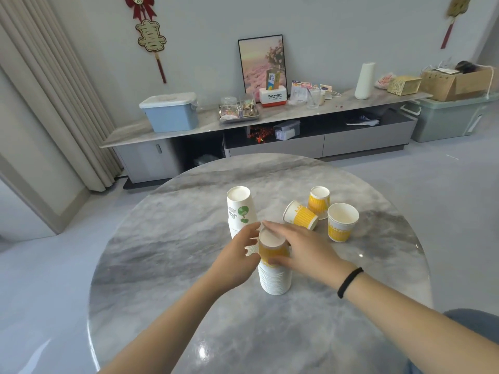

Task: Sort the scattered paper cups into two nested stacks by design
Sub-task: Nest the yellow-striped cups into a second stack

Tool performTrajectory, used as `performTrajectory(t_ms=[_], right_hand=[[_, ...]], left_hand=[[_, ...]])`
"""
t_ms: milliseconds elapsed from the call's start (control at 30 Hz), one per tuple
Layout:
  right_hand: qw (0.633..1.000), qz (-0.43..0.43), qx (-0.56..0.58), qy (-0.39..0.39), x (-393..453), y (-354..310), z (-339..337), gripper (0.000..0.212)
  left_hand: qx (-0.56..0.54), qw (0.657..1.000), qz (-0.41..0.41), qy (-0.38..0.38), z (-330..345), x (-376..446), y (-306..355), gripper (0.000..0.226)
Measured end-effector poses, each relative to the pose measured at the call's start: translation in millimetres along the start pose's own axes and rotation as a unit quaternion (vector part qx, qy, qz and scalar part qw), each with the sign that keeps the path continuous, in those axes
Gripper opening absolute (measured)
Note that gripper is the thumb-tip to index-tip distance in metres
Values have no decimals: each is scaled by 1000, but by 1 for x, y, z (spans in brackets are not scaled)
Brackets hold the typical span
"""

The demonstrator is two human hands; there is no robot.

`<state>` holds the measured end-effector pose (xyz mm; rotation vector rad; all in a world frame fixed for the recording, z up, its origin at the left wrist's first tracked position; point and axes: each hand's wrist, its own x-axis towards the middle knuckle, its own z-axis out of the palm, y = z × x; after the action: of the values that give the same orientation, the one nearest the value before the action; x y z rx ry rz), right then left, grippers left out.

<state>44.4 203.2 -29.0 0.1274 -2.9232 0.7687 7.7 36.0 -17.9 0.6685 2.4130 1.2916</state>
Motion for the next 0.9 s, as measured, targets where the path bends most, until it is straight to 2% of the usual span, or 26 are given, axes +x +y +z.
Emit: performTrajectory(t_ms=[100, 167, 367, 467, 567, 667, 767, 833, 900], right_hand=[[998, 23, 45, -31, -5, 9, -4, 90], [995, 40, 90, -24, -3, 16, -13, 91], [996, 46, 81, 10, 8, 36, -45, 66], [994, 90, 50, 37, 18, 58, -61, 52], [984, 158, -25, 77, 30, 88, -71, 48], [967, 231, -108, 29, 37, 114, -72, 68], [958, 263, -107, -50, 42, 134, -62, 89], [957, 268, -80, -74, 45, 149, -50, 90], [959, 269, -59, -71, 47, 158, -42, 80]], left_hand=[[22, 999, 4, 33, -5, 5, 13, 57], [39, 998, 25, 53, -8, 12, 29, 54], [95, 992, 60, 53, 1, 54, 67, 42], [154, 986, 61, 21, 13, 86, 78, 39], [234, 971, 40, -28, 26, 125, 83, 41], [343, 935, 29, -92, 36, 168, 80, 47], [448, 875, 23, -183, 47, 208, 75, 63], [517, 820, 22, -244, 60, 228, 69, 76], [564, 772, 21, -293, 75, 241, 59, 83]])
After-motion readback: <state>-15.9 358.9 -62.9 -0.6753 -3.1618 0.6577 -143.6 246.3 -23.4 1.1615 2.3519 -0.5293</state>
